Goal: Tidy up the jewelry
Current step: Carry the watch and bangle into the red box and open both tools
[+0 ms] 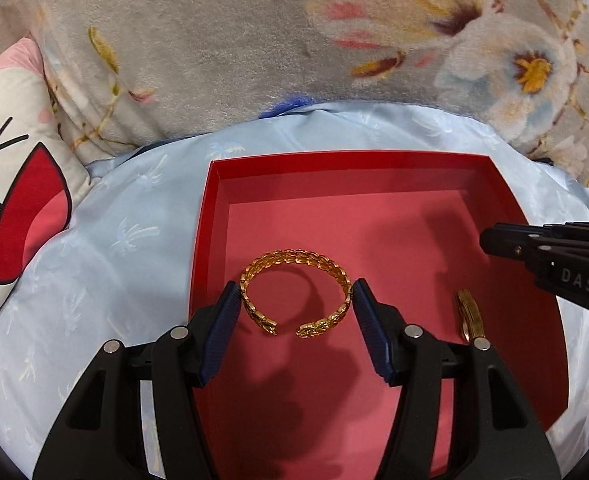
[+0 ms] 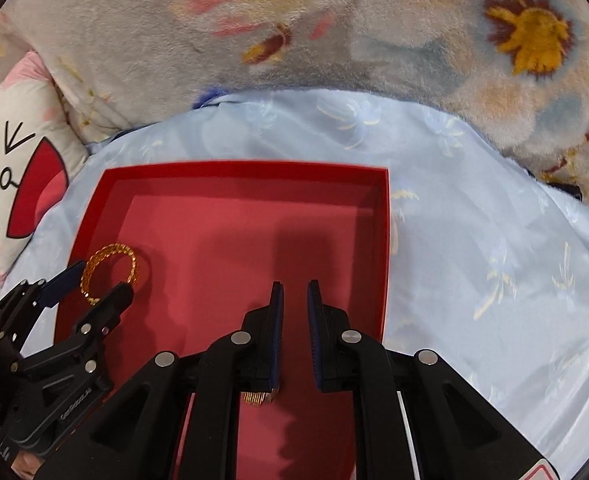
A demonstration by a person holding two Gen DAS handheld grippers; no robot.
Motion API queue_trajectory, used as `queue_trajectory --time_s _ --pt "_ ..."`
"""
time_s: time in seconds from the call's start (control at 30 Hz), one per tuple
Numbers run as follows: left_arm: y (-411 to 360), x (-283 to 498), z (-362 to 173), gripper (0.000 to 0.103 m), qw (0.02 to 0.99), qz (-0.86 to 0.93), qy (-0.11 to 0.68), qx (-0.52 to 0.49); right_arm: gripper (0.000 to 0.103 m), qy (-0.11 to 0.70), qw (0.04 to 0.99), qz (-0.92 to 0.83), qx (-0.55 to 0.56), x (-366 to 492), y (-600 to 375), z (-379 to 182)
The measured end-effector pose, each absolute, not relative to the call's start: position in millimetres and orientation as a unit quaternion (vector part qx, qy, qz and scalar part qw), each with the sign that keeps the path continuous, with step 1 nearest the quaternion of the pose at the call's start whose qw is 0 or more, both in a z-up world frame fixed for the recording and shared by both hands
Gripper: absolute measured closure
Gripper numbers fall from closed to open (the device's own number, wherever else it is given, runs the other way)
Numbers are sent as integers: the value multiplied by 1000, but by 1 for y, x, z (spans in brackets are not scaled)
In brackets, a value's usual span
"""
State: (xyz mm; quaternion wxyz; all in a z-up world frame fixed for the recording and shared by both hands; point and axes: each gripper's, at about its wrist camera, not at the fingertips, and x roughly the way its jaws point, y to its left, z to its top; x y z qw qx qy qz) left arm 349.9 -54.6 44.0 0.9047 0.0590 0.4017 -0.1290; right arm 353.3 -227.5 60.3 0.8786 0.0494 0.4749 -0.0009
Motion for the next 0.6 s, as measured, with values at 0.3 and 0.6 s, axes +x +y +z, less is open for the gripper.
queue_trajectory --time_s 0.3,0.6 --pt "-53 355 41 45 903 -124 406 67 74 491 869 54 33 311 -222 45" --pt "-61 351 47 41 905 -129 401 64 103 496 868 38 2 318 -209 39"
